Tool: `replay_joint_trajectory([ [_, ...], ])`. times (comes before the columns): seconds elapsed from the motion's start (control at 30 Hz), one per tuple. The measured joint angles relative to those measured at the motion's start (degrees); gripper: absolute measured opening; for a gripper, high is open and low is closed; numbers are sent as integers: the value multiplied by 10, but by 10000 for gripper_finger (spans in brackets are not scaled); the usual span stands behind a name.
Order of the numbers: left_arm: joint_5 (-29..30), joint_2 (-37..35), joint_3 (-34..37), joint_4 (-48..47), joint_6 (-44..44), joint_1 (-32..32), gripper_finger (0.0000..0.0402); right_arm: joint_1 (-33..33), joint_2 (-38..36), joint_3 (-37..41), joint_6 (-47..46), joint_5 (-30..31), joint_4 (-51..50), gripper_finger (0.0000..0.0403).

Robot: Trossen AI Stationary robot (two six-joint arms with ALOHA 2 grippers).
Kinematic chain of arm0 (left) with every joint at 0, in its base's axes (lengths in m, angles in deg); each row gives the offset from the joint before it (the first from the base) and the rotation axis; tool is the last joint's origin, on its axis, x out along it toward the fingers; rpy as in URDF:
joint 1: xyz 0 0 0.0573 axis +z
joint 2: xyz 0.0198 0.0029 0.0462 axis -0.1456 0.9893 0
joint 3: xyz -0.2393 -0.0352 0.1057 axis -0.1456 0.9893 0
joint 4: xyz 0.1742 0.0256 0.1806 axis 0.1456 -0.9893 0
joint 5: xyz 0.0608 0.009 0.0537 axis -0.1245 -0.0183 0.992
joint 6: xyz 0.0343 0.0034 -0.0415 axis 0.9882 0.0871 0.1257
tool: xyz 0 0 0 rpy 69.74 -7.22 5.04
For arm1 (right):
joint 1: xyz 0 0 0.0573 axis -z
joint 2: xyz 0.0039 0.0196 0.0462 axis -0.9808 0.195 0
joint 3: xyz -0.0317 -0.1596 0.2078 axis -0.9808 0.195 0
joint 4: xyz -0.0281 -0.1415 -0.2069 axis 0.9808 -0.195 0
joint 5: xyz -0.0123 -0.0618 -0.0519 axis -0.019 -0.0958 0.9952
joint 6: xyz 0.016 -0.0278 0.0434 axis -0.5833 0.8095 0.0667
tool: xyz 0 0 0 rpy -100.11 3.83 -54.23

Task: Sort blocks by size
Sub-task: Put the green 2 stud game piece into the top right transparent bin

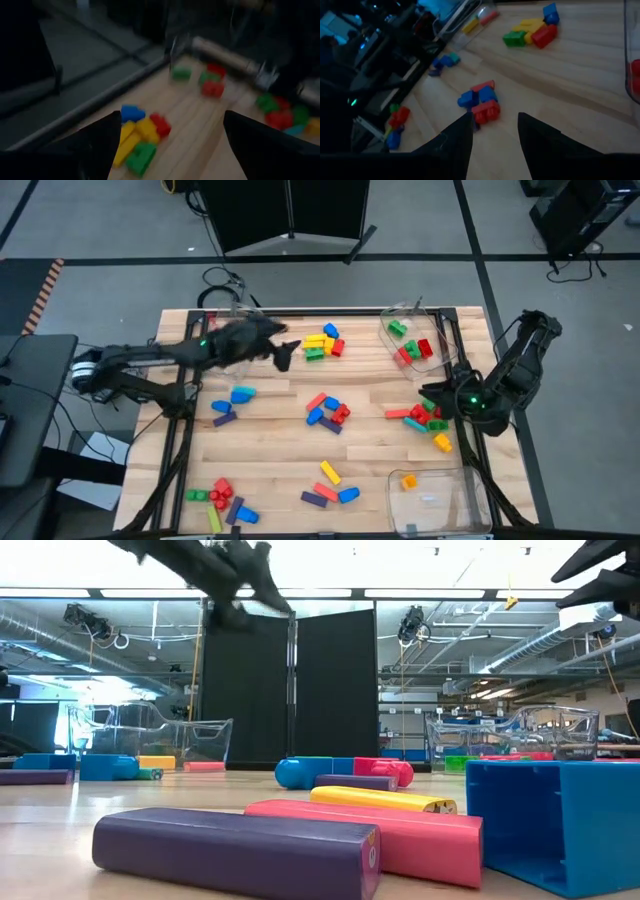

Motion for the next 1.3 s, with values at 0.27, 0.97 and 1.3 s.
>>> replay_joint_trajectory([
  [0.27, -185, 195, -96, -32, 156, 81, 355, 56, 1, 0, 4, 0, 32, 165],
  [0.97, -164, 482, -299, -316, 358, 89, 355, 136, 43, 0, 60, -19, 65, 166],
  [1.3, -208, 478, -301, -347, 360, 88, 328, 144, 47, 0, 62, -42, 69, 166],
])
